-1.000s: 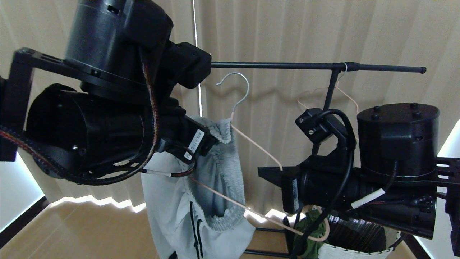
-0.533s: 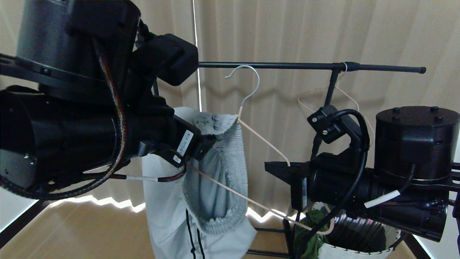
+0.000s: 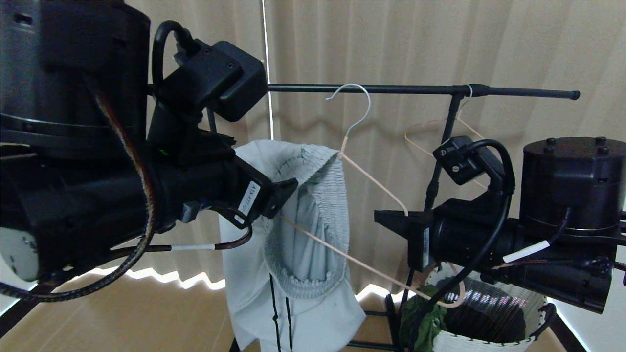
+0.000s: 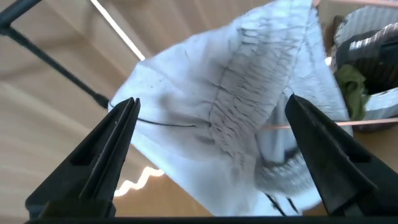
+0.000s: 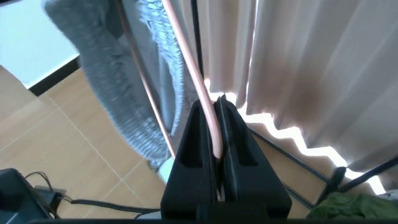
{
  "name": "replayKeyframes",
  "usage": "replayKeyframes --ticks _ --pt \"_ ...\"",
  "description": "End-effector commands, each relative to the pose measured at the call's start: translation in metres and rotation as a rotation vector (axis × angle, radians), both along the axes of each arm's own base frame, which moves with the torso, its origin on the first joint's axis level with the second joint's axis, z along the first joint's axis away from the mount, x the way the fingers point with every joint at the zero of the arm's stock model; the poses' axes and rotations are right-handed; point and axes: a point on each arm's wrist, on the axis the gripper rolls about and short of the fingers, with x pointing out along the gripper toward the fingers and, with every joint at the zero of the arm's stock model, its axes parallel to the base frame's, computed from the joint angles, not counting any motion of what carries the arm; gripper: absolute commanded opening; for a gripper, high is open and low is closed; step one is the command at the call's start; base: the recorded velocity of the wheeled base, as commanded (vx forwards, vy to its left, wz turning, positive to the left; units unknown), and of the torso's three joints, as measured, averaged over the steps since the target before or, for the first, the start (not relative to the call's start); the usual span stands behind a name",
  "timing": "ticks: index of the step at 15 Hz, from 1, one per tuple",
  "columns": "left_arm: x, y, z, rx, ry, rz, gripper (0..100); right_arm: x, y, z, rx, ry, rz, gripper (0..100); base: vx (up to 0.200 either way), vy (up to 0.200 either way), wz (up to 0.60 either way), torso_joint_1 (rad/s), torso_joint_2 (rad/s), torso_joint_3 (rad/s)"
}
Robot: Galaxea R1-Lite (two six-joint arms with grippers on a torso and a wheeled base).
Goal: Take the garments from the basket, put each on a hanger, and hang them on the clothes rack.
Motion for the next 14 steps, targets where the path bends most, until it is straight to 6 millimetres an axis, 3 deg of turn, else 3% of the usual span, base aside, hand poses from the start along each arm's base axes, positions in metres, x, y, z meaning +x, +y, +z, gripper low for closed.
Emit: replayKeyframes --ticks 1,5,9,14 --pt "-0.009 0.013 0.006 -0.028 -0.012 -0.025 100 -0.001 -0.009 0.003 -0.015 -0.018 -0.015 0 0.0 0.0 0.0 0.0 0.0 0.0" --pt "-0.017 0.038 0.011 -0.055 -0.03 0.0 100 -0.001 -0.033 0.006 -0.076 -0.065 -0.013 0 0.0 0.0 0.0 0.0 0.0 0.0" --pt "-0.012 0.053 0.009 -0.035 -0.032 -0.011 100 0.002 -0.045 0.011 -0.071 -0.072 0.006 0 0.0 0.0 0.0 0.0 0.0 0.0" --pt "-0.006 0.069 0.017 0.061 -0.103 -0.184 100 0.004 -0.05 0.013 -0.11 -0.088 0.08 0 0.0 0.0 0.0 0.0 0.0 0.0"
